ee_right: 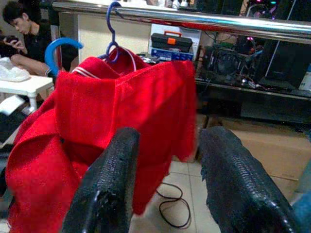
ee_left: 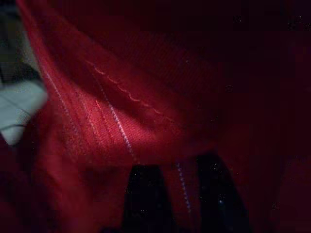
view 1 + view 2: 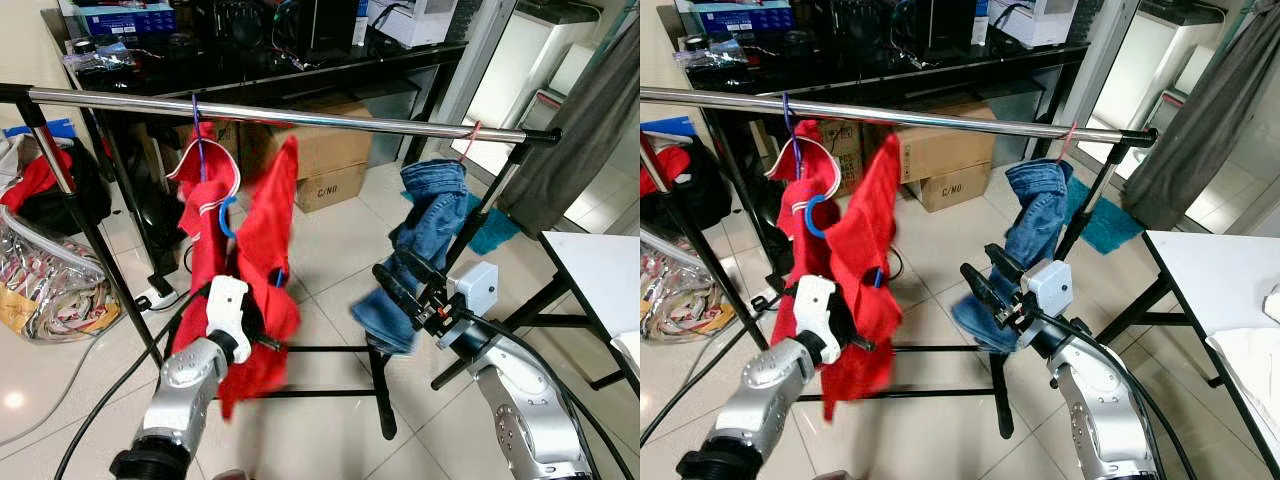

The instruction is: Hang hanger

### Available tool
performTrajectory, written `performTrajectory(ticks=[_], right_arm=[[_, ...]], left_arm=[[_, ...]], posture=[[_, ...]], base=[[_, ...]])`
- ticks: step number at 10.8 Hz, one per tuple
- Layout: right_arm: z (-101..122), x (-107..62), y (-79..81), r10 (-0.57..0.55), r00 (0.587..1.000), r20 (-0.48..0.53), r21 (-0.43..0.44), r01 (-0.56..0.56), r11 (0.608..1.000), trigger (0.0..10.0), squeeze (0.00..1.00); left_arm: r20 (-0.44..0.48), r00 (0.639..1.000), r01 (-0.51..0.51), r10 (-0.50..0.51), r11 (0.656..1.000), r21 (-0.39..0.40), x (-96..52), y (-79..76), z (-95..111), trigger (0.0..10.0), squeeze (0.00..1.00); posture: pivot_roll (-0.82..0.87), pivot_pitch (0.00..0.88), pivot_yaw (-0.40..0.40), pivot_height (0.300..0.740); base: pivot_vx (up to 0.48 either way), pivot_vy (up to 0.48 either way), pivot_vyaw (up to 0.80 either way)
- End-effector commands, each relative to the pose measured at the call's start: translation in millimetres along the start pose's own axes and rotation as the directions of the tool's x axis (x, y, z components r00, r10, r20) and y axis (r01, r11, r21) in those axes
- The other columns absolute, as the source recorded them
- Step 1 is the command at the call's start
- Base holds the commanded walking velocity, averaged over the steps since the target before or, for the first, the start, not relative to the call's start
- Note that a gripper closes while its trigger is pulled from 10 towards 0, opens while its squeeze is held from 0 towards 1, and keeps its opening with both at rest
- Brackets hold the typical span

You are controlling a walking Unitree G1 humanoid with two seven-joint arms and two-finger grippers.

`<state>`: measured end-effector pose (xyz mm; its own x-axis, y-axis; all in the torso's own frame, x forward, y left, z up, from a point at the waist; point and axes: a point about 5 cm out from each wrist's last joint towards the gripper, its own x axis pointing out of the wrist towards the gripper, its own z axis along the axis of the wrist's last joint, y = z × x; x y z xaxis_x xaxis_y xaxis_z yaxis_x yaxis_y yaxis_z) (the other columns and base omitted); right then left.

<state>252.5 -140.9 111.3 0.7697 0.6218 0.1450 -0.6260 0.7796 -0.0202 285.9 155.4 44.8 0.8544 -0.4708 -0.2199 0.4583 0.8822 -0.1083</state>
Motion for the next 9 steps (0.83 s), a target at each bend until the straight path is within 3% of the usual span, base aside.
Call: performTrajectory(ticks=[1, 5, 9], right_arm=[[1.4, 0.4, -3.7, -0.006, 1.000, 0.000, -0.019, 0.006, 1.000, 10.0, 0.00], [1.9, 3.4, -2.4, 0.001, 1.000, 0.004, -0.022, -0.001, 1.000, 10.0, 0.00], [3.4, 3.6, -1.1, 0.016, 1.000, 0.003, -0.032, -0.016, 0.999, 10.0, 0.00]], left_arm=[[0.070, 0.997, 0.021, -0.023, 0.999, 0.035, 8.4, 6.6, 26.9, 10.0, 0.00], [0.076, 0.993, 0.068, -0.086, 0.974, 0.217, 11.2, 13.2, 50.8, 10.0, 0.00], [0.126, 0.991, 0.031, -0.049, 0.989, 0.142, 19.6, 34.7, 82.9, 10.0, 0.00]], posture=[[0.07, 0.000, -0.092, 0.740], [0.07, 0.000, -0.095, 0.740], [0.07, 0.000, -0.110, 0.740]], base=[[0.000, 0.000, 0.00], [0.000, 0.000, 0.00], [0.000, 0.000, 0.00]])
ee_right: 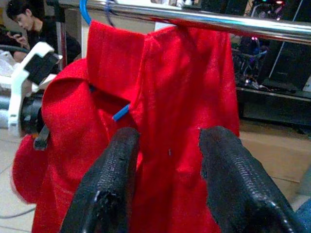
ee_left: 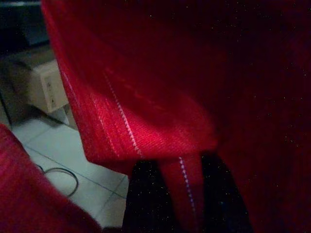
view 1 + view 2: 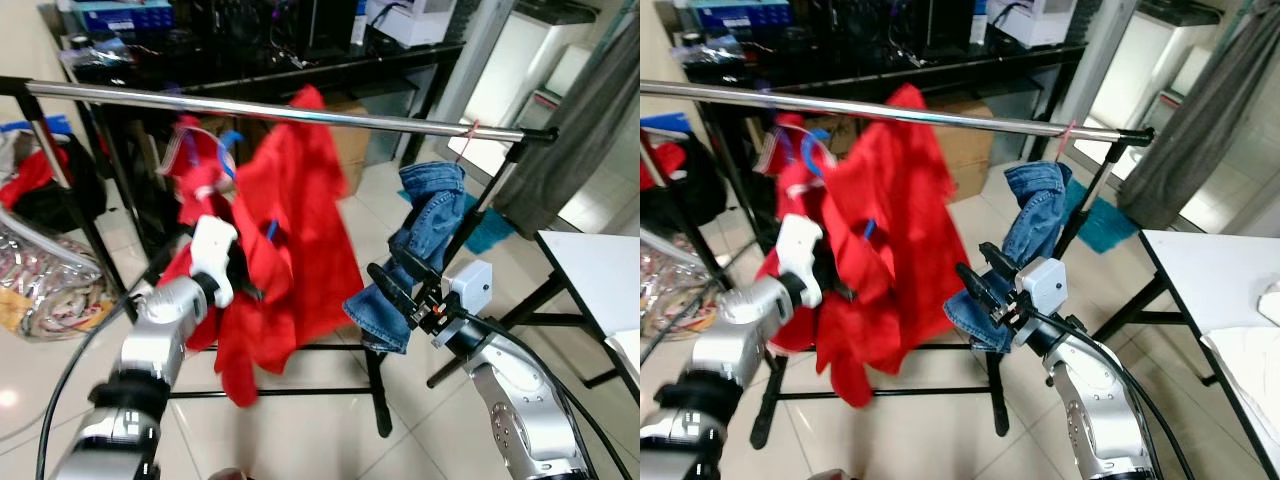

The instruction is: Hang hanger

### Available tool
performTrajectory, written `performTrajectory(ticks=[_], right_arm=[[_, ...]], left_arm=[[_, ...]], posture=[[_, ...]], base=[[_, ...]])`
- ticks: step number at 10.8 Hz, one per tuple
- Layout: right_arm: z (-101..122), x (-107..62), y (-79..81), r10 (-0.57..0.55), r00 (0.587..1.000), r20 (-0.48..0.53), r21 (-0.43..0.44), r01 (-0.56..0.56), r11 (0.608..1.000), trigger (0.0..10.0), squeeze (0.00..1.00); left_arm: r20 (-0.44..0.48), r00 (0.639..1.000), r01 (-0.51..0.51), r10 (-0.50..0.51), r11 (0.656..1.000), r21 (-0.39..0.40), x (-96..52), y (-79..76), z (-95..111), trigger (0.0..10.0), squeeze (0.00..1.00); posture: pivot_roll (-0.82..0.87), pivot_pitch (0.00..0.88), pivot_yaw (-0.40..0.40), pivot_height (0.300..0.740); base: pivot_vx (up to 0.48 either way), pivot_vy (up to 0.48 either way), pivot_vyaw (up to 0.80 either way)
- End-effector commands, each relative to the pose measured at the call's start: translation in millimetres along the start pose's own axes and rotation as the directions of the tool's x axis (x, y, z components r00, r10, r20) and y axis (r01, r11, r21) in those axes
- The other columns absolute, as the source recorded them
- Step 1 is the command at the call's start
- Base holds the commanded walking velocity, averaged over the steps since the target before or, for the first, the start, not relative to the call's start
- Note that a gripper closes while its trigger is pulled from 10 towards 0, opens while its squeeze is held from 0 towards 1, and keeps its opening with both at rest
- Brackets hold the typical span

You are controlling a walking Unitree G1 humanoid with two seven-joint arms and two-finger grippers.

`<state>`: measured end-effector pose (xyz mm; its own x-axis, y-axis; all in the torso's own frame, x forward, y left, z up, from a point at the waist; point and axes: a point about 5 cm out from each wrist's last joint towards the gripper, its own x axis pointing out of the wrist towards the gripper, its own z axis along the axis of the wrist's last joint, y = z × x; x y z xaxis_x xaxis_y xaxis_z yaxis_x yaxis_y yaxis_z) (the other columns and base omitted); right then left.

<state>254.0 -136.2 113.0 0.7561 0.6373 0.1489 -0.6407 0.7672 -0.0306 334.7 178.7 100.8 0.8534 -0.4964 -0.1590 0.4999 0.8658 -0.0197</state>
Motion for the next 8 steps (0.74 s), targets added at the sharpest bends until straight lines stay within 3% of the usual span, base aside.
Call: performTrajectory(ticks=[1, 3, 6, 8], right_arm=[[3.3, 0.0, -5.1, -0.002, 1.000, -0.002, -0.031, 0.002, 1.000, 10.0, 0.00], [3.8, 0.5, -2.8, 0.005, 1.000, -0.001, -0.035, -0.005, 0.999, 10.0, 0.00], [2.6, 0.3, -0.1, 0.003, 1.000, 0.000, -0.030, -0.003, 1.000, 10.0, 0.00], [1.5, 0.8, 1.7, 0.005, 1.000, -0.002, -0.026, -0.005, 1.000, 10.0, 0.00]], left_arm=[[0.102, 0.994, -0.031, 0.034, 0.999, -0.022, 6.9, 9.7, 30.8, 10.0, 0.00], [0.099, 0.994, -0.039, 0.041, 0.999, -0.015, 11.9, 13.5, 39.5, 10.0, 0.00], [0.045, 0.998, 0.030, -0.032, 0.999, 0.039, 19.0, 0.7, 33.0, 10.0, 0.00], [0.053, 0.996, 0.068, -0.070, 0.997, 0.047, 22.5, 3.5, 47.7, 10.0, 0.00]], posture=[[0.07, 0.000, -0.110, 0.740], [0.07, 0.000, -0.105, 0.740], [0.06, 0.000, -0.100, 0.740], [0.07, 0.000, -0.099, 0.740]], base=[[0.000, 0.000, 0.00], [0.000, 0.000, 0.00], [0.000, 0.000, 0.00], [0.000, 0.000, 0.00]])
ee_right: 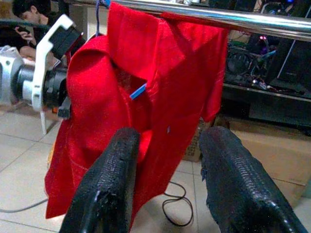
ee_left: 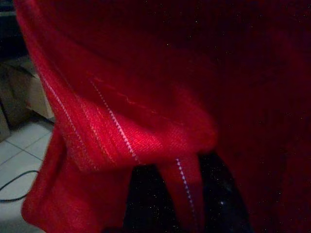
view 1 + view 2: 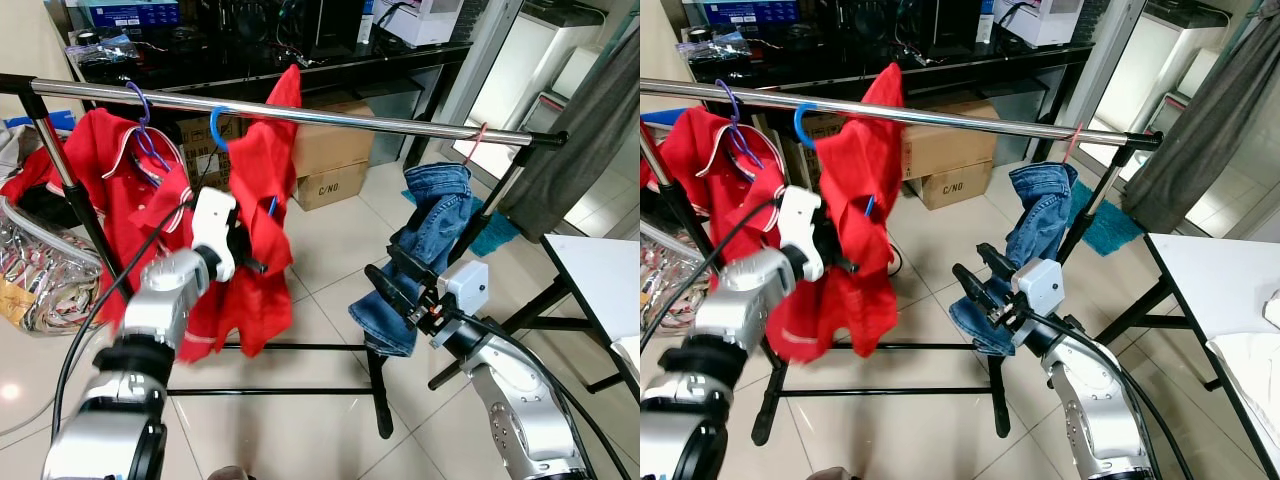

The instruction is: Hang hanger

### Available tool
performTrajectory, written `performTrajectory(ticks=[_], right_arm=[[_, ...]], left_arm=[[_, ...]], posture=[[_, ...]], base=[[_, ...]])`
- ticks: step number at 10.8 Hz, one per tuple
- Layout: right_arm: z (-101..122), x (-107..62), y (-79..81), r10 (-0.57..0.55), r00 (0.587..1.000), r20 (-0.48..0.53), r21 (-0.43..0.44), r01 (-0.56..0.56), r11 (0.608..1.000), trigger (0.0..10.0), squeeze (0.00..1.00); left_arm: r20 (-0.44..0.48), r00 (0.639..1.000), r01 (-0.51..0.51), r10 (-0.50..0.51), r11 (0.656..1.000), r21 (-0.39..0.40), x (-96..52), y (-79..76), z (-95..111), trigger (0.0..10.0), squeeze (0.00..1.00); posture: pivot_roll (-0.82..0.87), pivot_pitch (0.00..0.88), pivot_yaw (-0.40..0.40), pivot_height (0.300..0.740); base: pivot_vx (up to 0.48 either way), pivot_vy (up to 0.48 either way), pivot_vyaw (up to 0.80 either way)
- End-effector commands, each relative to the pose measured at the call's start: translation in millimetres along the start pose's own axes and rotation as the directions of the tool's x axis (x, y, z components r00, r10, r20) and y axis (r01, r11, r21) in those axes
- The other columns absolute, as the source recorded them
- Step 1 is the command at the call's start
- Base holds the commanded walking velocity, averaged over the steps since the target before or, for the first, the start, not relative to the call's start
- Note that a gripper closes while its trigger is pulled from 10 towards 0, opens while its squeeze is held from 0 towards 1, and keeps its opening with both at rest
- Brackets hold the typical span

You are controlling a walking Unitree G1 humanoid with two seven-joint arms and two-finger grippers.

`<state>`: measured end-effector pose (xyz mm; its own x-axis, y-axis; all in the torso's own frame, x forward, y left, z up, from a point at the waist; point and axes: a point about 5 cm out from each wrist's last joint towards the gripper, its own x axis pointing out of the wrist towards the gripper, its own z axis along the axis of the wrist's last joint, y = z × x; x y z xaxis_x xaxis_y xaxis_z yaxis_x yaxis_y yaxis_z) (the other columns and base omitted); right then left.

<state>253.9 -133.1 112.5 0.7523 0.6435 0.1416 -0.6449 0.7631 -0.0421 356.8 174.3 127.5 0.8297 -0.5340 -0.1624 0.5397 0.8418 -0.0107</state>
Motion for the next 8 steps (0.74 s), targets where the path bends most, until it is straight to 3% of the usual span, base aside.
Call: performTrajectory(ticks=[1, 6, 8], right_arm=[[1.9, -0.7, 0.0, -0.001, 1.000, 0.005, -0.015, 0.002, 1.000, 10.0, 0.00], [0.6, -0.1, 2.6, 0.001, 1.000, 0.001, -0.009, -0.001, 1.000, 10.0, 0.00], [-1.2, -0.2, 3.1, 0.003, 1.000, -0.009, -0.006, -0.003, 1.000, 10.0, 0.00]], left_arm=[[0.058, 0.998, 0.024, -0.025, 1.000, 0.017, 4.9, 1.5, 21.0, 10.0, 0.00], [-0.001, 1.000, 0.019, -0.019, 0.998, 0.056, 2.3, 18.2, 28.9, 10.0, 0.00], [-0.070, 0.995, -0.077, 0.076, 0.997, -0.003, 1.9, 31.1, 25.3, 10.0, 0.00]], posture=[[0.07, 0.000, -0.098, 0.740], [0.07, 0.000, -0.094, 0.740], [0.07, 0.000, -0.093, 0.740]], base=[[0.000, 0.000, 0.00], [0.000, 0.000, 0.00], [0.000, 0.000, 0.00]])
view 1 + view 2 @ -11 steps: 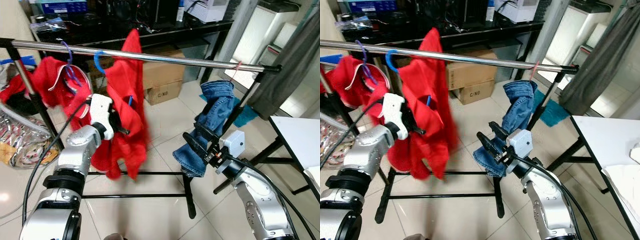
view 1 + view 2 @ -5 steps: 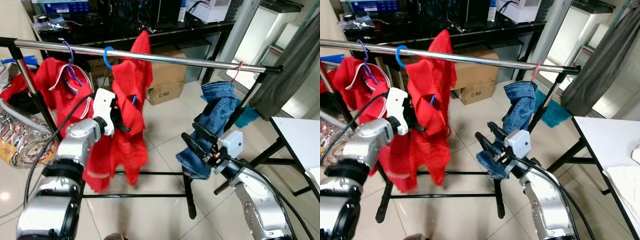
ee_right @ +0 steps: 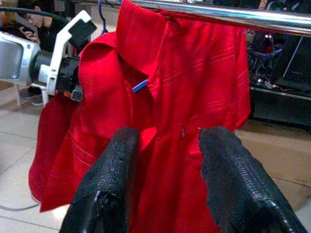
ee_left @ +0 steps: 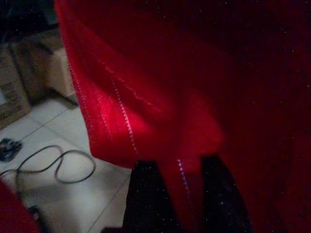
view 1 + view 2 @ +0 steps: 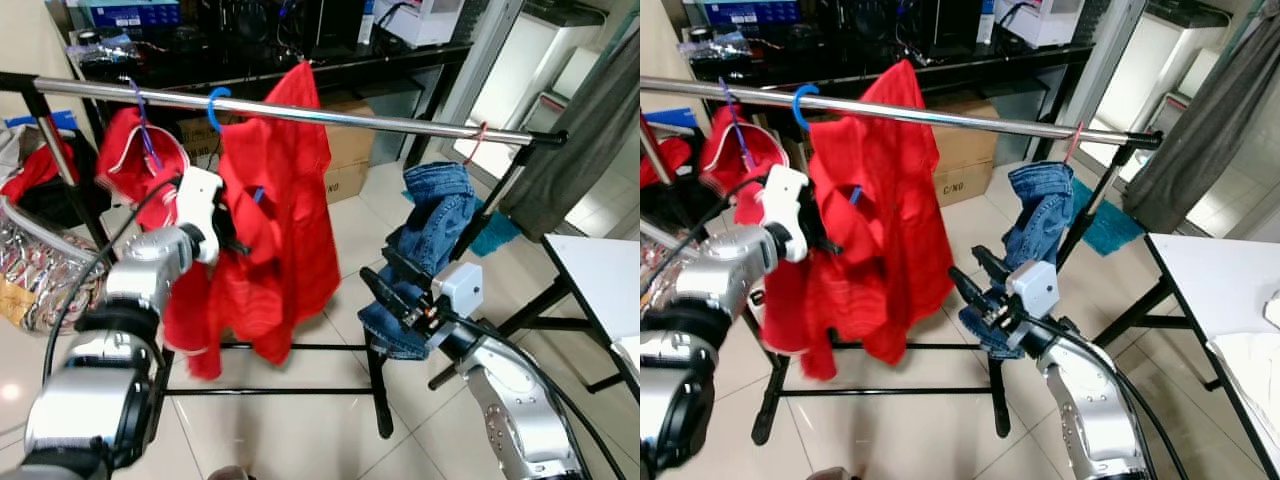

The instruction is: Hang hanger

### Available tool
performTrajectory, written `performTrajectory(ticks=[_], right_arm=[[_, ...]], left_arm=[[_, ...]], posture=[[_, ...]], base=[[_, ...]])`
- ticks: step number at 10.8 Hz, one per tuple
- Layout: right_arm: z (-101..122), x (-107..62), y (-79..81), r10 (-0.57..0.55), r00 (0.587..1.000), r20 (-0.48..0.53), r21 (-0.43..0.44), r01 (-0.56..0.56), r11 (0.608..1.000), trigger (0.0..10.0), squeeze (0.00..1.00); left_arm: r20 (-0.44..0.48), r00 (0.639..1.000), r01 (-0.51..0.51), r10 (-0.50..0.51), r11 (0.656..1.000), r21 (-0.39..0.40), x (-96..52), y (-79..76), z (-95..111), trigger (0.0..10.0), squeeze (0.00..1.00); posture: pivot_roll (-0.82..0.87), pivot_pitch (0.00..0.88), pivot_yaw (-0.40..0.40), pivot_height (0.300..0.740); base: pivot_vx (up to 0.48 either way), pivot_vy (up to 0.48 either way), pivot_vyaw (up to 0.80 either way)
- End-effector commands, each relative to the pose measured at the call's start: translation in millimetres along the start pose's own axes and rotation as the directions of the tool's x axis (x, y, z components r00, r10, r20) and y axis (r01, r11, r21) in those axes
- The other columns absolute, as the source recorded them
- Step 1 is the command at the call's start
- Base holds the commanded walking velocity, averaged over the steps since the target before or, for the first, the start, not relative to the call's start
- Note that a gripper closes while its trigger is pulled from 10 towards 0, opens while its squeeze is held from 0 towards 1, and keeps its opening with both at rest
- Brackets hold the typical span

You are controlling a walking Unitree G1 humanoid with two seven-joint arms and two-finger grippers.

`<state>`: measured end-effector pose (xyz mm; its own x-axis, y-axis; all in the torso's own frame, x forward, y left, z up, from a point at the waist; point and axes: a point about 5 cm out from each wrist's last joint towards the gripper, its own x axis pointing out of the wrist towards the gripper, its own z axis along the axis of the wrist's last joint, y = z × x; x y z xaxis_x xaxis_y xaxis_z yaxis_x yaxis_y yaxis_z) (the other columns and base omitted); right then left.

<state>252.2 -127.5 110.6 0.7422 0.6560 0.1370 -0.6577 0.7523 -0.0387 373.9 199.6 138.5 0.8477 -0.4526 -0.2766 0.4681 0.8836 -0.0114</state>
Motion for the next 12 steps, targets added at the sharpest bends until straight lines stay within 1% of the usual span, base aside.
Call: performTrajectory(ticks=[1, 3, 4, 7, 8, 10, 11, 12], right_arm=[[-0.2, -2.4, -2.2, -0.013, 1.000, -0.010, -0.011, 0.013, 1.000, 10.0, 0.00], [-0.9, -2.5, -1.3, -0.015, 1.000, -0.013, -0.009, 0.014, 1.000, 10.0, 0.00], [-1.4, -2.8, 0.7, -0.013, 1.000, -0.012, -0.001, 0.013, 1.000, 10.0, 0.00], [0.8, -2.4, 3.5, 0.011, 1.000, -0.008, 0.005, -0.011, 1.000, 10.0, 0.00], [4.7, -1.3, 4.3, 0.031, 0.999, 0.007, 0.014, -0.031, 0.999, 10.0, 0.00], [17.1, 2.7, 7.3, 0.089, 0.994, 0.069, 0.065, -0.093, 0.994, 10.0, 0.00], [22.7, 4.6, 8.1, 0.103, 0.990, 0.098, 0.077, -0.111, 0.991, 10.0, 0.00], [25.4, 5.4, 8.1, 0.105, 0.989, 0.105, 0.071, -0.112, 0.991, 10.0, 0.00]], left_arm=[[0.008, 1.000, -0.005, 0.005, 1.000, 0.018, 2.5, -0.2, 9.2, 10.0, 0.00], [0.009, 1.000, 0.008, -0.008, 1.000, 0.002, 6.0, -4.8, 9.2, 10.0, 0.00], [0.030, 1.000, -0.009, 0.008, 1.000, 0.006, 5.9, -2.6, 14.5, 10.0, 0.00], [0.032, 0.998, -0.062, 0.061, 0.998, 0.022, 0.7, 9.9, 21.1, 10.0, 0.00], [0.030, 0.997, -0.072, 0.071, 0.997, 0.026, -0.2, 12.1, 21.5, 10.0, 0.00], [0.007, 0.997, -0.080, 0.080, 0.997, 0.013, -1.6, 16.2, 19.7, 10.0, 0.00], [0.001, 0.995, -0.096, 0.096, 0.995, 0.006, -3.0, 19.8, 19.5, 10.0, 0.00], [-0.001, 0.994, -0.108, 0.108, 0.994, 0.004, -4.3, 22.9, 20.4, 10.0, 0.00]], posture=[[0.07, 0.000, -0.093, 0.740], [0.07, 0.000, -0.092, 0.740], [0.07, 0.000, -0.092, 0.740], [0.07, 0.000, -0.088, 0.740], [0.07, 0.000, -0.085, 0.740], [0.07, 0.000, -0.082, 0.740], [0.06, 0.000, -0.079, 0.740], [0.06, 0.000, -0.077, 0.740]], base=[[0.000, 0.000, 0.00], [0.000, 0.000, 0.00], [0.000, 0.000, 0.00], [0.000, 0.000, 0.00], [0.000, 0.000, 0.00], [0.000, 0.000, 0.00], [0.000, 0.000, 0.00], [0.000, 0.000, 0.00]])
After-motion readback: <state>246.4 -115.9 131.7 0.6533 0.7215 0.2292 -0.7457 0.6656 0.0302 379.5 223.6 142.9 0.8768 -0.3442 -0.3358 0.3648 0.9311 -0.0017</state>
